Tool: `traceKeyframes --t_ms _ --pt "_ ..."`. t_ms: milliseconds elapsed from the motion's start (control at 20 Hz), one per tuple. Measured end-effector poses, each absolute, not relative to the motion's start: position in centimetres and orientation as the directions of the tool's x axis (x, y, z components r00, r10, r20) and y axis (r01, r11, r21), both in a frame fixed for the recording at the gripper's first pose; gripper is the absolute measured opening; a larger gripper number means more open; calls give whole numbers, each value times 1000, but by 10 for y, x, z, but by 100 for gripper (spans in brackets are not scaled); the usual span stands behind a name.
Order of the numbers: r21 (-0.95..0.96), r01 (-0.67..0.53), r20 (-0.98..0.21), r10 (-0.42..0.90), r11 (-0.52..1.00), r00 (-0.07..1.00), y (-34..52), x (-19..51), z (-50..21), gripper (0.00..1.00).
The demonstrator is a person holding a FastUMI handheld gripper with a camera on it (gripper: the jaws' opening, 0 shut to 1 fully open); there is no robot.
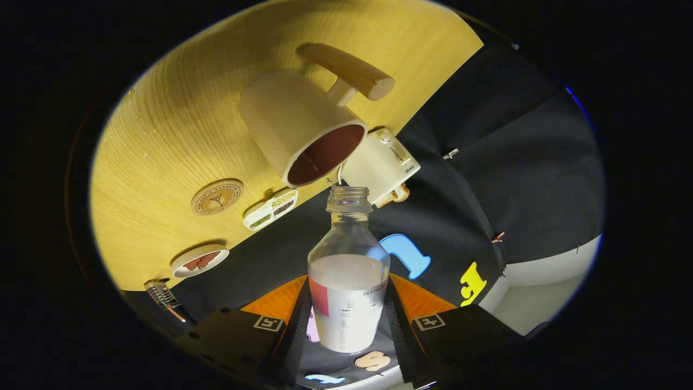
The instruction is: Take the bottle from table, then pour the juice into the cup, finally place the bottle on the coaster
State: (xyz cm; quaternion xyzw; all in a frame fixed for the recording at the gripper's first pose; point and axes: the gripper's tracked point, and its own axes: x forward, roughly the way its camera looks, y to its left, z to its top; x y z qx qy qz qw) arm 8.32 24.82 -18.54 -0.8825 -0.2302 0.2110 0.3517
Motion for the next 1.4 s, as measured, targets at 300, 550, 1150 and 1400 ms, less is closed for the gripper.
traceKeyframes --t_ms 300,550,1150,1400 --pt "-722 259 -216 564 -642 797 252 80 -187 72" --pt "-726 249 -220 560 -641 799 248 78 -187 72" --pt "-837 19 -261 430 -546 864 227 87 -198 72" --pt "-914 -133 -278 354 -382 893 216 83 -204 72"
